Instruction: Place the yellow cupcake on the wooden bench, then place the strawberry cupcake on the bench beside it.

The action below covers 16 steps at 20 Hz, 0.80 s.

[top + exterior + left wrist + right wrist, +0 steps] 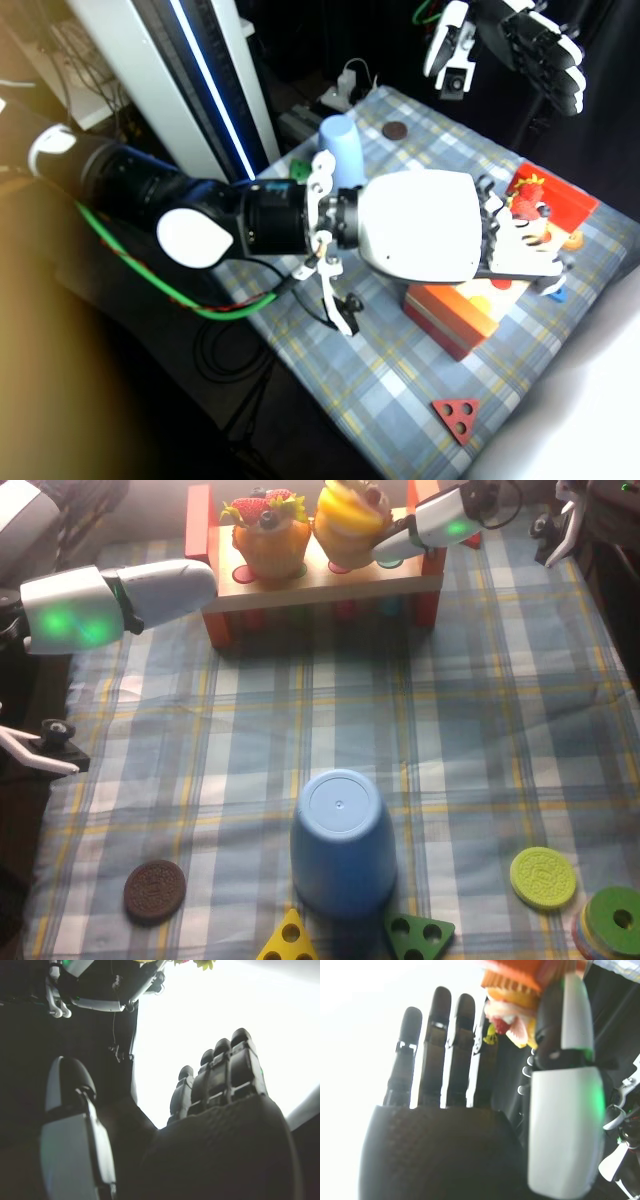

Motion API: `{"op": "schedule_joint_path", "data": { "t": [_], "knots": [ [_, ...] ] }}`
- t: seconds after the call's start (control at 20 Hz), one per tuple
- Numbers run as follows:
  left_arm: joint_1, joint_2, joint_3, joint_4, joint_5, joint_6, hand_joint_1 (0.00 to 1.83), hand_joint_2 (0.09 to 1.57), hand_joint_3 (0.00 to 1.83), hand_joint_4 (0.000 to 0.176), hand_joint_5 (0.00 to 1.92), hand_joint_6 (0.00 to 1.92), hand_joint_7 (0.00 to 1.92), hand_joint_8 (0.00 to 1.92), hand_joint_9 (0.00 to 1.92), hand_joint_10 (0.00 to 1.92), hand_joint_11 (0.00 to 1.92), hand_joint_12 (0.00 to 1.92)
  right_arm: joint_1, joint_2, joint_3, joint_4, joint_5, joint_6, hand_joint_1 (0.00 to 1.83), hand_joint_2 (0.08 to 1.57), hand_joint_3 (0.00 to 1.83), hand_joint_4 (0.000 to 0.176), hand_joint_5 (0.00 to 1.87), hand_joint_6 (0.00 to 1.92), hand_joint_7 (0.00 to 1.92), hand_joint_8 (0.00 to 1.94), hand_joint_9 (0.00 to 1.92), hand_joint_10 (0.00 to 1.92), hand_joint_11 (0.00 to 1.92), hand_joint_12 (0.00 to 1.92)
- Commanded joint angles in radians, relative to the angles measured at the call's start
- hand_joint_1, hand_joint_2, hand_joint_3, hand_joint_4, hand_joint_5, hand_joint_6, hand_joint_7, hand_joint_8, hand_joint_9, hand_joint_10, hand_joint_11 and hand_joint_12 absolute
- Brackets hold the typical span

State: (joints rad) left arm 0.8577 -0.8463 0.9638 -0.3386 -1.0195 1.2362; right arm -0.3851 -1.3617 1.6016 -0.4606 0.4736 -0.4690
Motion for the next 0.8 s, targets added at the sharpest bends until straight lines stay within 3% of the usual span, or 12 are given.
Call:
{"op": "schedule_joint_path", "data": {
  "t": [0.0,0.05,0.15,0.2,0.25,0.35,0.4,0.45,0.5,0.55,0.6,0.75],
  "knots": [
    [-0.014,-0.005,0.005,0.012,-0.122,-0.01,0.81,0.88,0.0,0.146,0.01,0.0,0.03,0.0,0.02,0.01,0.06,0.04,0.015,-0.002,0.005,0.029,0.092,0.0,1.0,0.98,0.0,0.074,0.76,0.0,0.57,0.0,0.43,0.04,0.0,0.95],
    [-0.015,-0.005,0.005,0.013,-0.123,-0.01,0.81,0.88,0.0,0.139,0.02,0.0,0.03,0.01,0.03,0.01,0.07,0.04,0.013,-0.002,0.005,0.029,0.084,0.0,0.99,0.97,0.0,0.072,0.75,0.0,0.57,0.0,0.44,0.03,0.0,0.98],
    [-0.015,-0.005,0.005,0.013,-0.124,-0.012,0.81,0.89,0.0,0.146,0.01,0.0,0.03,0.0,0.02,0.0,0.06,0.05,0.008,-0.002,0.006,0.029,0.077,0.0,0.98,0.97,0.0,0.039,0.75,0.0,0.58,0.0,0.47,0.03,0.0,1.08],
    [-0.015,-0.005,0.004,0.014,-0.124,-0.013,0.83,0.89,0.0,0.151,0.02,0.0,0.04,0.0,0.04,0.0,0.01,0.23,0.008,-0.002,0.006,0.029,0.076,0.0,1.0,0.97,0.0,0.024,0.74,0.0,0.59,0.0,0.48,0.03,0.0,1.09],
    [-0.015,-0.005,0.004,0.014,-0.125,-0.016,0.82,0.88,0.0,0.156,0.03,0.0,0.03,0.0,0.02,0.0,0.0,0.2,0.008,-0.001,0.006,0.029,0.074,0.0,0.99,0.96,0.0,0.049,0.72,0.0,0.58,0.0,0.47,0.02,0.0,1.12],
    [-0.015,-0.004,0.005,0.014,-0.128,-0.019,0.83,0.88,0.0,0.144,0.03,0.0,0.03,0.0,0.01,0.0,0.0,0.14,0.008,-0.001,0.001,0.029,0.075,0.0,0.99,0.94,0.0,0.029,0.7,0.0,0.6,0.01,0.51,0.03,0.0,1.21],
    [-0.015,-0.004,0.005,0.014,-0.131,-0.02,0.84,0.88,0.0,0.152,0.02,0.0,0.01,0.0,0.0,0.0,0.0,0.08,0.008,-0.001,-0.008,0.029,0.082,0.0,0.99,0.93,0.0,0.03,0.61,0.0,0.54,0.0,0.49,0.02,0.0,1.2],
    [-0.015,-0.002,0.005,0.014,-0.134,-0.02,0.85,0.88,0.0,0.159,0.01,0.0,0.0,0.0,0.0,0.0,0.0,0.01,0.008,0.0,-0.024,0.029,0.102,0.0,0.92,0.92,0.0,0.073,0.42,0.0,0.35,0.0,0.38,0.01,0.0,1.05],
    [-0.015,0.004,0.007,0.014,-0.136,-0.024,0.84,0.88,0.0,0.163,0.0,0.0,0.0,0.0,0.0,0.0,0.0,0.0,0.008,0.032,-0.046,0.033,0.134,0.0,0.89,0.91,0.0,0.062,0.32,0.0,0.23,0.0,0.19,0.01,0.0,0.63],
    [-0.015,0.009,0.011,0.013,-0.137,-0.04,0.82,0.87,0.0,0.162,0.0,0.0,0.0,0.0,0.0,0.0,0.0,0.0,0.008,0.06,-0.062,0.05,0.164,-0.004,0.72,0.91,0.0,0.1,0.18,0.0,0.09,0.0,0.04,0.0,0.0,0.29],
    [-0.013,0.015,0.016,0.014,-0.144,-0.064,0.8,0.86,0.0,0.165,0.0,0.0,0.0,0.0,0.0,0.0,0.0,0.0,0.008,0.091,-0.083,0.071,0.198,-0.015,0.68,0.9,0.0,0.128,0.11,0.0,0.06,0.0,0.04,0.01,0.0,0.29],
    [0.012,0.042,0.012,0.034,-0.217,-0.142,0.85,0.86,0.0,0.153,0.01,0.0,0.0,0.0,0.0,0.0,0.0,0.0,-0.029,0.224,-0.19,0.157,0.337,-0.088,0.73,0.91,0.0,0.142,0.08,0.01,0.08,0.01,0.04,0.0,0.0,0.09]
  ]
}}
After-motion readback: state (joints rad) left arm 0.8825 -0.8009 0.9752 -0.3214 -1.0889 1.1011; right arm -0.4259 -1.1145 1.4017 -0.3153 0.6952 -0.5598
